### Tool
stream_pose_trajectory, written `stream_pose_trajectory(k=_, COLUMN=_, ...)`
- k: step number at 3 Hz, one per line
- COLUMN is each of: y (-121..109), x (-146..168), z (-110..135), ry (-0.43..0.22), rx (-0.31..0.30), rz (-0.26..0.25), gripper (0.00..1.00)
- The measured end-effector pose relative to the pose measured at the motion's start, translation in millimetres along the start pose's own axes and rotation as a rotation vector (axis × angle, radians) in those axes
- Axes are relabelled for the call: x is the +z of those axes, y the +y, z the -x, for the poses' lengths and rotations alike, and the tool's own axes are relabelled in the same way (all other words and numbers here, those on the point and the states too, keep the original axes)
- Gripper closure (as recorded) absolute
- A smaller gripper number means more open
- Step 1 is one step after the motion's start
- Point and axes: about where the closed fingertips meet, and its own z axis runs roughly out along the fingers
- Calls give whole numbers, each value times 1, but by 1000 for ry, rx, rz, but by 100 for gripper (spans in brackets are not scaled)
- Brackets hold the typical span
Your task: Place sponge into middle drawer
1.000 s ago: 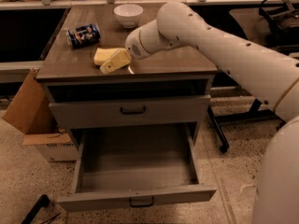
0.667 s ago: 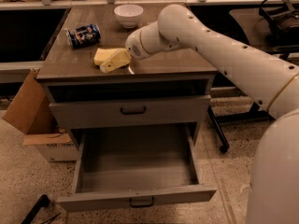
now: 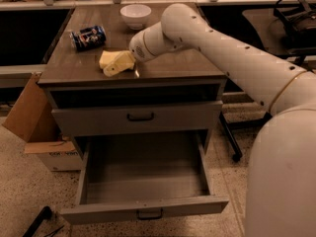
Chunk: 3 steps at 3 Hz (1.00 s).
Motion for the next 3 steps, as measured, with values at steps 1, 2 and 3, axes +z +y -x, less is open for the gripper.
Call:
stream_pose_trajectory(k=1, y=0, x=7, z=-3, ry=18, rx=-5, rz=1, gripper=19)
stream_pose_trajectory(k=2, y=3, x=12, z=-5, ry=29, rx=-7, rz=11, gripper=42)
stream_pose_trajectory(k=3, y=12, x=-1, z=3, ry=12, rx=-38, rz=7, gripper=65)
